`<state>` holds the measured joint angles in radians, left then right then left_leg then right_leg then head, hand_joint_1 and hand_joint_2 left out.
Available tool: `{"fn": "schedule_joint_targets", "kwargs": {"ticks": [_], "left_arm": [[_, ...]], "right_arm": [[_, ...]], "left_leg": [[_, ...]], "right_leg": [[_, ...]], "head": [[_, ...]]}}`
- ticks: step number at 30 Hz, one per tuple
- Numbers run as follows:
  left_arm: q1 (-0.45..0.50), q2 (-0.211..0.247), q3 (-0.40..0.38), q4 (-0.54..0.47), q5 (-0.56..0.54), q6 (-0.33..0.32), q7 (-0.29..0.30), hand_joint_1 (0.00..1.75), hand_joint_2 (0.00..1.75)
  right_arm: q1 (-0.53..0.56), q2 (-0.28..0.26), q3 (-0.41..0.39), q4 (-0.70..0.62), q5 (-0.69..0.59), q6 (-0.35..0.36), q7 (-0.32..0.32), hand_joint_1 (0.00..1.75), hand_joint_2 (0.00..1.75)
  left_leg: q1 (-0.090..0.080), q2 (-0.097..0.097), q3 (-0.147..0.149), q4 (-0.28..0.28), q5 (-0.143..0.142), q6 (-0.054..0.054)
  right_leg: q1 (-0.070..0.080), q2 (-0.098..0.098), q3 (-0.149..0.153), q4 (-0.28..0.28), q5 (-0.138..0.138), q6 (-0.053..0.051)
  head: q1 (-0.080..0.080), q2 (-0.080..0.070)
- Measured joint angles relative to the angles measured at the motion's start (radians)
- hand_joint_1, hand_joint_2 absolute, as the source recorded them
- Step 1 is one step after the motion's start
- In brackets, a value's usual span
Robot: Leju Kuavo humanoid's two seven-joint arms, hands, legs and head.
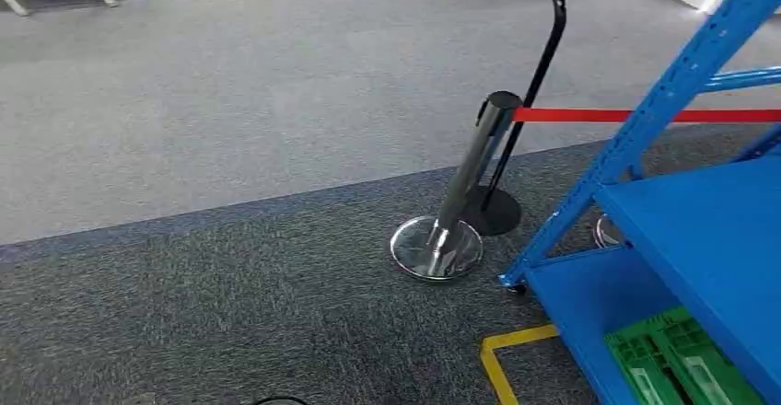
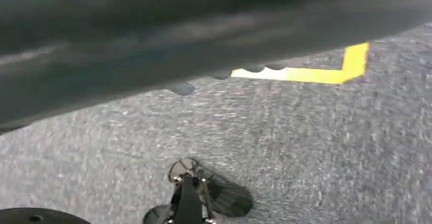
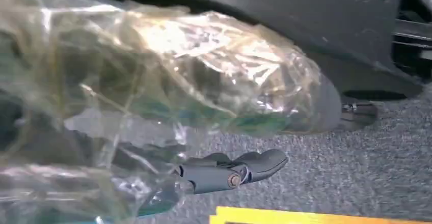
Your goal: Take the parts from the cabinet and place them on the table.
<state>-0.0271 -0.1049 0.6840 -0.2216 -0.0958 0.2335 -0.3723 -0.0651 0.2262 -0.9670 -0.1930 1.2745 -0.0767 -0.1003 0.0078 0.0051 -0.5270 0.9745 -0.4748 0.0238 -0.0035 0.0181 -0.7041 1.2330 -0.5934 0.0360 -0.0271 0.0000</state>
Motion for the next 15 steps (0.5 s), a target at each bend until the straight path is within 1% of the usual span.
{"fn": "schedule_joint_targets", "kwargs": {"ticks": [1,2,3,4,5,6,7,8,10,11,12,13,14,15], "left_arm": [[0.001,-0.001,0.000,0.000,-0.003,-0.001,0.000,0.00,0.00],[0.001,-0.002,0.000,0.000,-0.005,-0.003,-0.001,0.00,0.00],[0.000,-0.003,0.000,0.000,-0.008,-0.003,-0.003,0.00,0.00],[-0.002,-0.004,0.000,0.000,-0.010,-0.003,-0.007,0.00,0.00],[-0.002,-0.007,0.000,0.000,-0.010,-0.004,-0.009,0.00,0.00],[-0.003,-0.008,0.000,0.000,-0.011,-0.004,-0.011,0.00,0.00],[0.000,-0.010,0.000,0.000,-0.012,-0.004,-0.012,0.00,0.00],[0.000,-0.011,0.000,0.000,-0.013,-0.004,-0.013,0.00,0.00],[-0.006,-0.013,0.000,0.000,-0.013,-0.004,-0.014,0.00,0.00],[-0.009,-0.014,0.000,0.000,-0.013,-0.004,-0.014,0.00,0.00],[-0.011,-0.014,0.000,0.000,-0.014,-0.004,-0.014,0.00,0.00],[-0.010,-0.014,0.000,0.000,-0.013,-0.004,-0.015,0.00,0.00],[-0.007,-0.014,0.000,0.000,-0.013,-0.005,-0.015,0.00,0.00],[-0.003,-0.016,0.000,0.000,-0.015,-0.005,-0.015,0.00,0.00]], "right_arm": [[0.001,0.000,0.000,0.000,0.000,0.000,0.002,0.00,0.00],[0.002,0.000,0.000,0.000,-0.001,-0.001,0.006,0.00,0.00],[0.005,0.000,0.000,0.000,-0.003,-0.002,0.010,0.00,0.00],[0.007,0.000,0.000,0.000,-0.004,-0.002,0.010,0.00,0.00],[0.007,0.000,0.000,0.000,-0.004,-0.004,0.010,0.00,0.00],[0.005,0.000,0.000,0.000,-0.005,-0.005,0.011,0.00,0.00],[0.001,0.000,0.000,0.000,-0.005,-0.005,0.011,0.00,0.00],[0.000,0.000,0.000,0.000,-0.006,-0.005,0.010,0.00,0.00],[0.004,0.000,0.000,0.000,-0.006,-0.004,0.011,0.00,0.00],[0.006,0.000,0.000,0.000,-0.007,-0.004,0.012,0.00,0.00],[0.008,0.000,0.000,0.000,-0.007,-0.004,0.012,0.00,0.00],[0.007,0.000,-0.001,0.000,-0.007,-0.004,0.013,0.00,0.00],[0.004,0.000,-0.001,0.000,-0.007,-0.003,0.013,0.00,0.00],[0.002,0.000,0.000,0.000,-0.007,-0.003,0.013,0.00,0.00]], "left_leg": [[-0.001,0.019,-0.001,0.001,-0.001,0.000],[-0.001,0.033,0.000,0.001,-0.001,-0.001],[-0.001,0.046,0.000,0.001,-0.003,-0.002],[-0.001,0.056,0.002,0.001,-0.004,-0.004],[-0.001,0.068,0.005,0.001,-0.006,-0.007],[-0.004,0.076,0.010,0.002,-0.009,-0.012],[-0.013,0.087,0.010,0.010,-0.017,-0.020],[-0.012,0.096,0.012,0.009,-0.016,-0.023],[-0.009,0.115,0.017,0.008,-0.016,-0.030],[-0.008,0.123,0.021,0.009,-0.022,-0.038],[-0.003,0.089,0.017,0.023,-0.037,-0.047],[-0.003,0.041,-0.003,0.069,-0.072,-0.051],[-0.001,0.019,-0.037,0.146,-0.115,-0.052],[0.000,0.009,-0.076,0.233,-0.154,-0.053]], "right_leg": [[-0.001,-0.006,-0.030,0.067,-0.022,0.004],[-0.002,-0.010,-0.033,0.078,-0.015,0.007],[-0.003,-0.013,-0.010,0.042,0.012,0.008],[-0.004,-0.020,0.032,-0.030,0.050,0.008],[-0.004,-0.039,0.092,-0.132,0.090,0.006],[-0.003,-0.087,0.143,-0.210,0.110,0.003],[0.003,-0.107,0.162,-0.241,0.103,-0.003],[0.003,-0.089,0.161,-0.238,0.108,-0.014],[0.007,-0.070,0.149,-0.235,0.106,-0.023],[0.004,-0.061,0.155,-0.240,0.109,-0.031],[-0.002,-0.051,0.160,-0.244,0.113,-0.039],[-0.003,-0.042,0.159,-0.244,0.116,-0.045],[-0.003,-0.029,0.158,-0.244,0.117,-0.047],[-0.002,-0.016,0.157,-0.244,0.118,-0.049]], "head": [[0.000,0.000],[0.000,0.000],[0.000,0.000],[0.001,0.000],[0.001,0.000],[0.001,0.000],[0.003,0.000],[-0.004,0.000],[-0.003,0.000],[-0.002,0.000],[-0.005,0.000],[-0.012,0.000],[-0.012,0.000],[-0.012,0.000]]}}
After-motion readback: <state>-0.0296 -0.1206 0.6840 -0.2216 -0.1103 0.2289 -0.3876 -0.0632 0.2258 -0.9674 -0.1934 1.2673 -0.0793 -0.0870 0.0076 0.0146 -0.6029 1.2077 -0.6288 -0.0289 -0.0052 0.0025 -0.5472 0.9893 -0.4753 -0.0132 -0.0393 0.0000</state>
